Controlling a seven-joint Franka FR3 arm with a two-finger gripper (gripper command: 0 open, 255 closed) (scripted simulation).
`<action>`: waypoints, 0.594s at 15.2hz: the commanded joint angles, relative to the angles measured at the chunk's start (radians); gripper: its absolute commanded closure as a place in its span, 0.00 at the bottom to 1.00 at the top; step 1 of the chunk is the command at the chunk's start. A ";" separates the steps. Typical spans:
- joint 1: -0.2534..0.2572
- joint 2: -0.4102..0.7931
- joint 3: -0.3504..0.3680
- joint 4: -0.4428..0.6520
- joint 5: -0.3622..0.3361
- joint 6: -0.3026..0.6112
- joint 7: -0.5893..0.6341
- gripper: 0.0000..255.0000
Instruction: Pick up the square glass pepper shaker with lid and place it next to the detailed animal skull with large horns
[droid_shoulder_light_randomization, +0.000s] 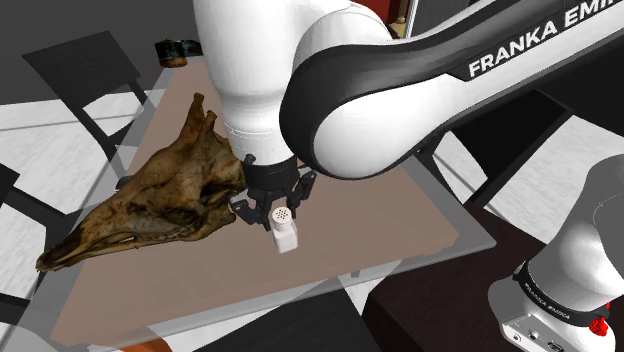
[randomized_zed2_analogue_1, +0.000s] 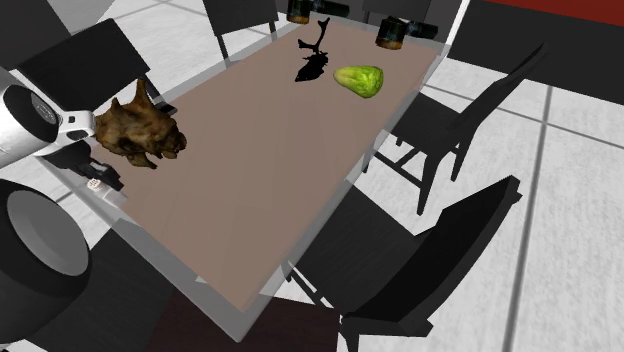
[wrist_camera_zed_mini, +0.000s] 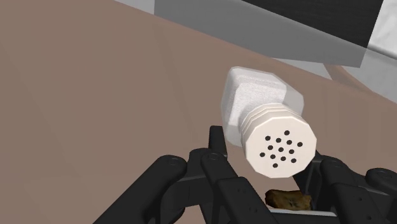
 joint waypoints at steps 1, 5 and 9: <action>0.001 0.011 0.001 -0.019 -0.007 0.028 0.008 1.00; 0.001 0.035 0.001 -0.049 -0.024 0.079 0.023 1.00; 0.003 0.063 0.001 -0.075 -0.044 0.129 0.040 1.00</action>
